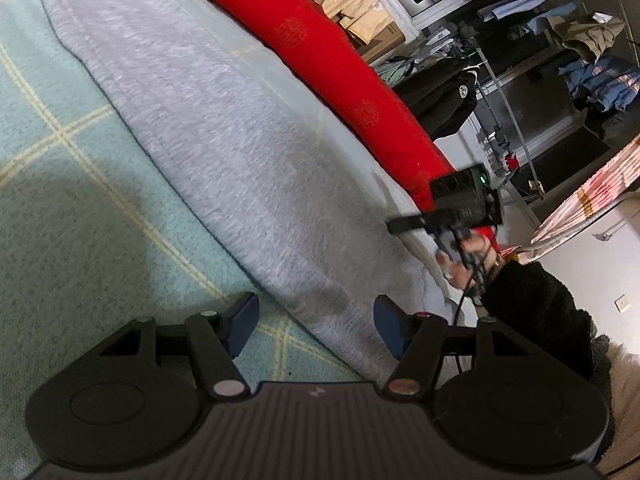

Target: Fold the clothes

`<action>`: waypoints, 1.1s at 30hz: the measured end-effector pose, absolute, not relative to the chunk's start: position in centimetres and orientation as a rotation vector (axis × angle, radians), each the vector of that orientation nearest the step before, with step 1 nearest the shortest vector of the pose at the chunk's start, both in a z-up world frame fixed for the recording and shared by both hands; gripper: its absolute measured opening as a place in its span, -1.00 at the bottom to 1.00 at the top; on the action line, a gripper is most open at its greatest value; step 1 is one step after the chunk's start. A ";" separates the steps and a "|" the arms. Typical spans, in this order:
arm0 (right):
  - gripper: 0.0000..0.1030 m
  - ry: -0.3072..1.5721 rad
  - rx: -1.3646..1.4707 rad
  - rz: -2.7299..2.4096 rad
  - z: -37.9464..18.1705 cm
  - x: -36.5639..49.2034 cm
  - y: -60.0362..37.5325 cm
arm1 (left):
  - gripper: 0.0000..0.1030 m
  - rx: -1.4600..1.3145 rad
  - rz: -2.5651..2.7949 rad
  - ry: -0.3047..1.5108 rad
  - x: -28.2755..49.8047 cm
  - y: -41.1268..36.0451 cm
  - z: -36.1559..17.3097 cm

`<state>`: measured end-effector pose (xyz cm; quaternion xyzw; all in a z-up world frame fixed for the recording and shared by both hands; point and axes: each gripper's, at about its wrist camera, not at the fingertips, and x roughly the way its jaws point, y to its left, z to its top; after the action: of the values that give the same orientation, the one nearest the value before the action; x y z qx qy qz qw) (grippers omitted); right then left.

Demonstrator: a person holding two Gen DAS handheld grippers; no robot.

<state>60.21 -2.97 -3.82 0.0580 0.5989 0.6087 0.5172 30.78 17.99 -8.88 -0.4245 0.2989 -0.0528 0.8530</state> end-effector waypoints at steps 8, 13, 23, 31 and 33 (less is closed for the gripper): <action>-0.94 1.443 0.072 1.438 -4.9 61.0 0.3 | 0.26 -0.874 -0.122 0.611 30.7 17.8 -9.0; -1.00 1.387 0.069 1.384 -5.2 60.2 -0.2 | 0.26 -0.866 -0.128 0.610 30.8 17.8 -8.9; -0.93 1.009 -0.542 1.128 3.2 53.4 4.5 | 0.26 -0.856 -0.122 0.607 30.7 17.4 -8.8; -0.92 1.097 -0.466 1.014 0.5 55.4 4.3 | 0.26 -0.860 -0.119 0.609 30.6 17.2 -8.7; -0.81 1.100 -0.427 1.035 0.6 55.7 3.9 | 0.26 -0.875 -0.119 0.612 30.6 17.5 -8.5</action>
<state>55.71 3.89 0.62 -0.1923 0.4954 0.4661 0.7074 30.65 17.54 -8.54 -0.4168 0.2914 -0.0564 0.8592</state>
